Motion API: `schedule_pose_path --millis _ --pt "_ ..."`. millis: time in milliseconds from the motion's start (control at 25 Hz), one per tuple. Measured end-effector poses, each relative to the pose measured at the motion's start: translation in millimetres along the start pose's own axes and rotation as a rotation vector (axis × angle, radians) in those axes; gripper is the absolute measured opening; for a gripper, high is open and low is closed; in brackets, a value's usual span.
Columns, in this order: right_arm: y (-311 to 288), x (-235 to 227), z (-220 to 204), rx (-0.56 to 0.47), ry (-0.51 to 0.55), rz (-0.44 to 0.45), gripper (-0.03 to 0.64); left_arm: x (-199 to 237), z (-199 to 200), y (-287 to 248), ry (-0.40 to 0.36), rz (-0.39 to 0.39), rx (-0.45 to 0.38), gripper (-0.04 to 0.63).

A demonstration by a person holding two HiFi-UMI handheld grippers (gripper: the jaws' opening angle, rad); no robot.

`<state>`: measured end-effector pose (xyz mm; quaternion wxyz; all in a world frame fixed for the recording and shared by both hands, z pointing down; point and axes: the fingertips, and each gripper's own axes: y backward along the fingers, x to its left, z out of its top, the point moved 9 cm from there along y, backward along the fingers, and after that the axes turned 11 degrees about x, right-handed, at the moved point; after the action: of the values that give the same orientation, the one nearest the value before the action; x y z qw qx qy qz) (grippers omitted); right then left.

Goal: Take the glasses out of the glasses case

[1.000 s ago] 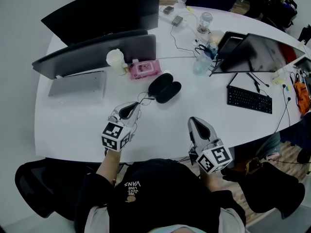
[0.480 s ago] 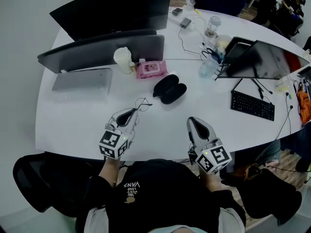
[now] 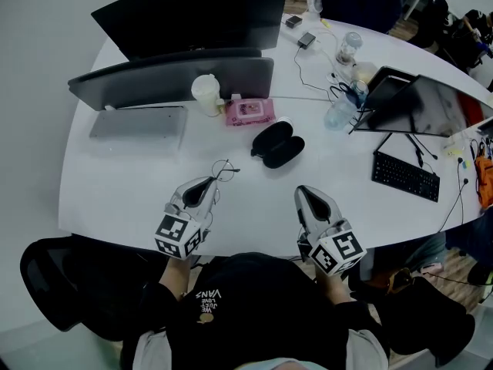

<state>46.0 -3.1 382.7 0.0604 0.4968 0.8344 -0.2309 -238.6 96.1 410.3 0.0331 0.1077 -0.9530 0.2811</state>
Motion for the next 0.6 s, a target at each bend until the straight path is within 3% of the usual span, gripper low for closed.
schedule_pose_path --millis 600 --pt "-26 9 9 0.018 0.027 0.047 0.0 20 -8 21 0.052 0.05 -0.022 0.009"
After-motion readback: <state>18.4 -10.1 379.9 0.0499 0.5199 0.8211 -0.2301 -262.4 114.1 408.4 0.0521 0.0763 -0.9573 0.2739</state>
